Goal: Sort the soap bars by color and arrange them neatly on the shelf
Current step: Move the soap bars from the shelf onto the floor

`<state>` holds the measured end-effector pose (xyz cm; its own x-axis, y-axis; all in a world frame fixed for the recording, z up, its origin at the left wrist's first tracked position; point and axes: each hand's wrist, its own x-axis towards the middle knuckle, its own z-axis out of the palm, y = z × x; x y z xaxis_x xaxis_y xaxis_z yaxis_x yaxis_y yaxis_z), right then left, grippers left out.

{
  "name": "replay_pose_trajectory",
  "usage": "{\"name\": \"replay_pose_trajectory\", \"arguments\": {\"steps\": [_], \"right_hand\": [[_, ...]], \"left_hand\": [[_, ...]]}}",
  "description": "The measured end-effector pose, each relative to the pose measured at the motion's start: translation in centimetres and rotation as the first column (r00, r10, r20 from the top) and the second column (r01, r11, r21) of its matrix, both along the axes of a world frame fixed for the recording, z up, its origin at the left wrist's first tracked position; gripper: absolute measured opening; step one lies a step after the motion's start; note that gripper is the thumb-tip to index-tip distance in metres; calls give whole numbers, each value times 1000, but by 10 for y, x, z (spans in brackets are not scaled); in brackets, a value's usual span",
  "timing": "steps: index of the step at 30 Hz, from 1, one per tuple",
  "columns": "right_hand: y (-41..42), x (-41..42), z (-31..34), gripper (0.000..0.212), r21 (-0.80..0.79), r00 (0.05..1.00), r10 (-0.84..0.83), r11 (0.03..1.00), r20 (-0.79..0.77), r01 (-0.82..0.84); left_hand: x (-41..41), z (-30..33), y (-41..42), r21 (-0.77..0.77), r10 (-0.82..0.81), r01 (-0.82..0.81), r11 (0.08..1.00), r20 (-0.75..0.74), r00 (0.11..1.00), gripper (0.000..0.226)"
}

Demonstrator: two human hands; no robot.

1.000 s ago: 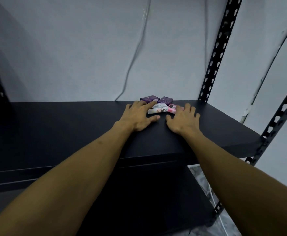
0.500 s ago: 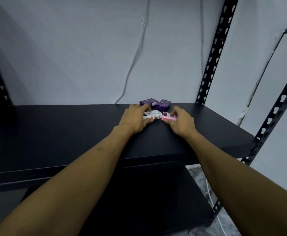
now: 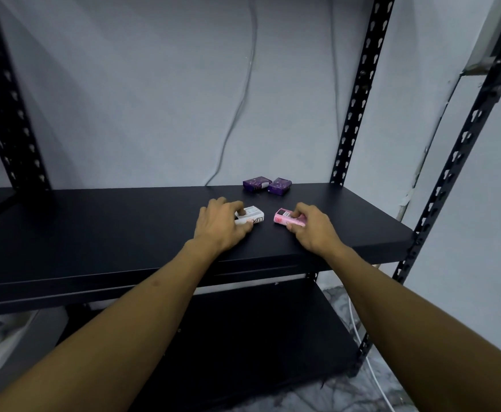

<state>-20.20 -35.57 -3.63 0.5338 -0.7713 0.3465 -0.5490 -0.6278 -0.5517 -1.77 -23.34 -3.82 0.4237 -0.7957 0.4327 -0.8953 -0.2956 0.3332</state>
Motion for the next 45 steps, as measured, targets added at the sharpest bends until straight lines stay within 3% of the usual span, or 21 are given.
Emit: {"name": "replay_pose_trajectory", "arguments": {"steps": [3,5,8,11,14,18,22,26,28,32,36,41,45], "right_hand": [[4,-12,4,20,42,998,58,997,-2,-58],[0,-20,9,24,126,992,122,984,34,-126],[-19,-23,19,30,306,939,104,929,328,-209],[-56,-9,16,25,428,884,-54,887,465,-171],[-97,13,7,28,390,916,-102,919,388,-63],[-129,38,1,52,201,987,16,978,158,-48],[-160,67,-6,68,89,998,-4,996,-65,10],[-178,90,-4,65,-19,955,-23,1000,-296,18],[-184,92,-6,61,-38,954,-14,999,-301,3],[-176,82,-8,53,-40,995,7,999,-96,-11],[-150,65,-5,51,-51,998,-61,997,7,61],[-121,30,-4,53,-216,979,-163,967,-122,134],[-102,-12,2,36,-157,978,-36,988,-208,3]], "left_hand": [[8,2,15,21,-7,7,1000,-33,999,31],[18,7,23,26,-42,46,999,-144,989,39],[34,23,15,-126,-163,119,985,-434,886,45],[47,38,-21,-190,-218,139,972,-503,836,40],[62,36,-70,-123,-195,153,981,-527,827,34],[85,20,-122,-22,-169,183,983,-504,847,37],[100,14,-155,76,-137,173,982,-343,929,56],[108,9,-172,104,-107,125,987,-164,981,60],[110,10,-172,110,-114,130,985,-140,984,54],[109,13,-160,70,-128,140,988,-148,981,45],[114,21,-123,67,-52,70,995,-236,970,50],[115,28,-61,95,71,-44,994,-305,950,77],[103,25,-22,66,87,-71,995,-299,950,53]]}}
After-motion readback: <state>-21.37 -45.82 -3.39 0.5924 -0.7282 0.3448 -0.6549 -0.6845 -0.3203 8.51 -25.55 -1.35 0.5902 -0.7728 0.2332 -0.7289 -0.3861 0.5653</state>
